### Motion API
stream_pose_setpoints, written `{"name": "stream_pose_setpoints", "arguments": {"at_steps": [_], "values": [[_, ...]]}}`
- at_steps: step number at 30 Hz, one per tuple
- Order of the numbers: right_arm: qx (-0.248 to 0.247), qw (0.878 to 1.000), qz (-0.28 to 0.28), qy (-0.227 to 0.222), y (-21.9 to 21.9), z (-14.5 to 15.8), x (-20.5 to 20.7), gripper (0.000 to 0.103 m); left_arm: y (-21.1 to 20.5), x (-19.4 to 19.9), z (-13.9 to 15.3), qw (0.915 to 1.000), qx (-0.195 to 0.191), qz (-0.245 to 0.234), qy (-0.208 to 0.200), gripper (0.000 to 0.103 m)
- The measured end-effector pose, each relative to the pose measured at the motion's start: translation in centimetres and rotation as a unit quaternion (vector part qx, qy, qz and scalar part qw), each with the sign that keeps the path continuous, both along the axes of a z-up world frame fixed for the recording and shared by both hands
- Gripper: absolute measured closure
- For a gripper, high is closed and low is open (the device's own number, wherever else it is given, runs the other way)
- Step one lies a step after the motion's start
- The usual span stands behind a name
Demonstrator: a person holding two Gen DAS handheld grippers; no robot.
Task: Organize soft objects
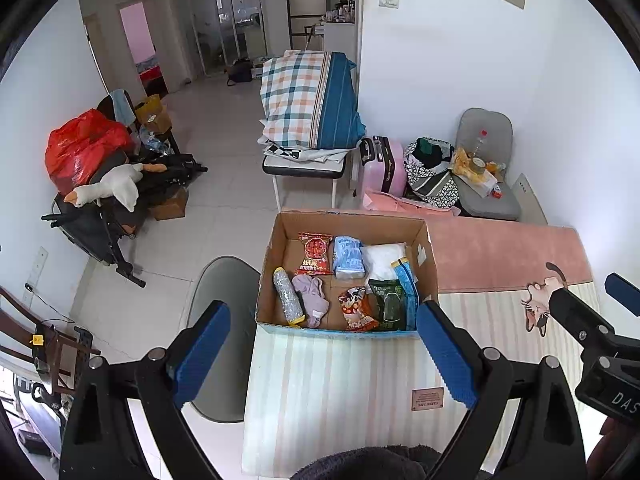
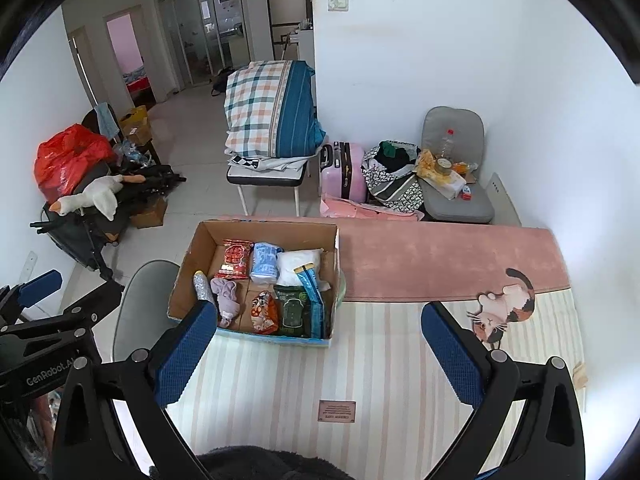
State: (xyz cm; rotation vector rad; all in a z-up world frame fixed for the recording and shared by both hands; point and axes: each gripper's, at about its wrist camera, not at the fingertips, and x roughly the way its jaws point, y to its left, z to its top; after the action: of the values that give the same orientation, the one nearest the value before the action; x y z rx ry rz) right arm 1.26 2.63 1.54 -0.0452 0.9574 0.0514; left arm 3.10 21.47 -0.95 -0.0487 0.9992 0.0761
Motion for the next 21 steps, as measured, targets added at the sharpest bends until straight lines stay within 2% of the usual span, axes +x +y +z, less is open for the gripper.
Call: {"name": "stream_pose_setpoints", "arguments": {"at_steps": [21], "values": [[-0.022, 1.0, -0.006, -0.006, -0.01, 0.26, -0.36, 0.0, 0.36, -0.6, 0.26, 0.9999, 0.007, 0.004, -0.006, 0.008]]}}
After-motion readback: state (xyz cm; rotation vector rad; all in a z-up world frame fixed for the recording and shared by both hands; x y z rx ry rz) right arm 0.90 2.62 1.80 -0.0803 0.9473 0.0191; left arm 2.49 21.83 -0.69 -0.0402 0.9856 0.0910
